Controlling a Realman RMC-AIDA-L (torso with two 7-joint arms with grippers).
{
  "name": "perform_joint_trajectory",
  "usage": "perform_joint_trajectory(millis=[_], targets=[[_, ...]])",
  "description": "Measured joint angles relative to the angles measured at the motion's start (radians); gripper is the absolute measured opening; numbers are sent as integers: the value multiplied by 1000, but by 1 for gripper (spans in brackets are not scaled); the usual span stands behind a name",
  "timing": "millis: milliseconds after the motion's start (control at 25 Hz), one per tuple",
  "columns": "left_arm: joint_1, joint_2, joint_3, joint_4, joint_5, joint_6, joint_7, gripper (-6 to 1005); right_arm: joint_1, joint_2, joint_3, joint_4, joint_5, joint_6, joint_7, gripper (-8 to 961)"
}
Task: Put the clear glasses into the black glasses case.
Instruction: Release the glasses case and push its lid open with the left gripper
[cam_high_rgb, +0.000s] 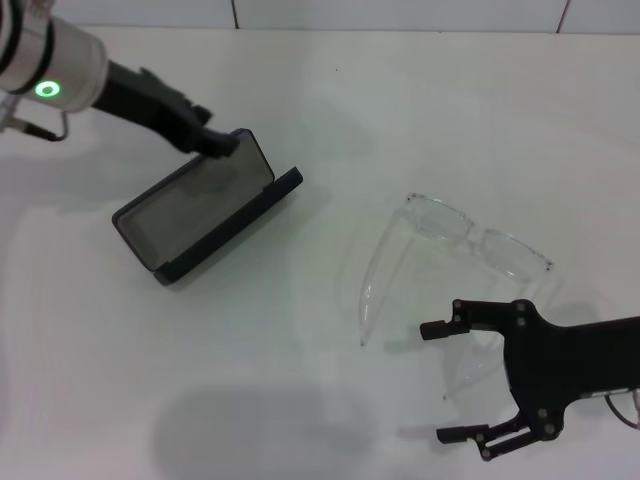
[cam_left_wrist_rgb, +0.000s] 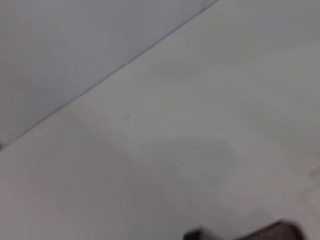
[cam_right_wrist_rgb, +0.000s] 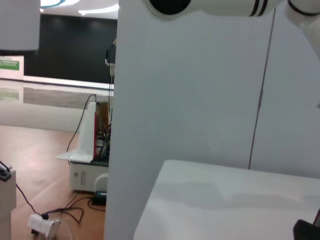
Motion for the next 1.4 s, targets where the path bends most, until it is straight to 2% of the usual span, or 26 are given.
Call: perform_joint_trajectory(millis=[80, 280, 440, 640, 840, 1280, 1400], targets=[[2, 11, -3, -3, 32, 1, -31, 315, 8, 1, 0, -1, -16, 4, 0, 886], [-12, 38, -1, -52, 81, 2, -66, 520, 31, 7, -1, -3, -56, 6, -1, 887], [-37, 47, 1, -116, 109, 3, -73, 625, 36, 8, -3, -4, -57, 6, -1, 886], [-52, 44, 11, -143, 126, 3, -73, 619, 39, 7, -4, -12, -58, 6, -1, 887], [-53, 37, 61, -151, 128, -6, -76, 613, 44, 8, -5, -14, -59, 6, -1, 887], [-80, 27, 70, -162, 164, -8, -99, 412, 39, 16, -3, -14, -71, 8, -1, 887], [-87, 25, 72, -159, 161, -8, -91, 297, 35, 16, -1, -14, -71, 8, -1, 887]])
